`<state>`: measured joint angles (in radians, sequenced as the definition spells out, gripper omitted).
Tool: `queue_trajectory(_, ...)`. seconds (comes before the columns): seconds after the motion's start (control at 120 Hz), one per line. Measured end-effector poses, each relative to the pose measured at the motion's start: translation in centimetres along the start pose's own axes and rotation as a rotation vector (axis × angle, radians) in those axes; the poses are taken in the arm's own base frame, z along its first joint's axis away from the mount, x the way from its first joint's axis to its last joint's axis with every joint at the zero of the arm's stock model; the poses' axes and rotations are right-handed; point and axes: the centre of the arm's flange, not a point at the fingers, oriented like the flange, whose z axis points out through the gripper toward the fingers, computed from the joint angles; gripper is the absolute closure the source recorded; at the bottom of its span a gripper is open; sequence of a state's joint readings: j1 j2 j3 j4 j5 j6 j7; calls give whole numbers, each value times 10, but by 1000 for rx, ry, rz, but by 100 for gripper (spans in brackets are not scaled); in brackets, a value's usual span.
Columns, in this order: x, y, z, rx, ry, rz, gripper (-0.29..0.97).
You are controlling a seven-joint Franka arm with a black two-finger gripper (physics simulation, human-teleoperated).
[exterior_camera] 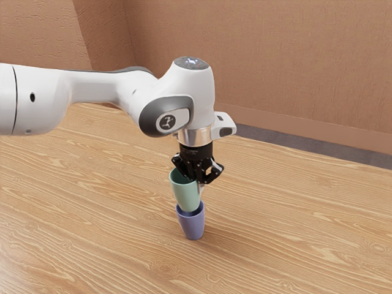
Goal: Place the left cup onto the right cup
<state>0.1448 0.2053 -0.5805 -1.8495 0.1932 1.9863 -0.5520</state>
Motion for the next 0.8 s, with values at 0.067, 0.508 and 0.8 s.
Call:
queue_trajectory(0.067,1,1,1,-2,0,1,78)
queue_trajectory(0.508,5,-1,9,-9,-1,1,78)
queue_trajectory(0.8,7,-1,15,-14,-5,4,78)
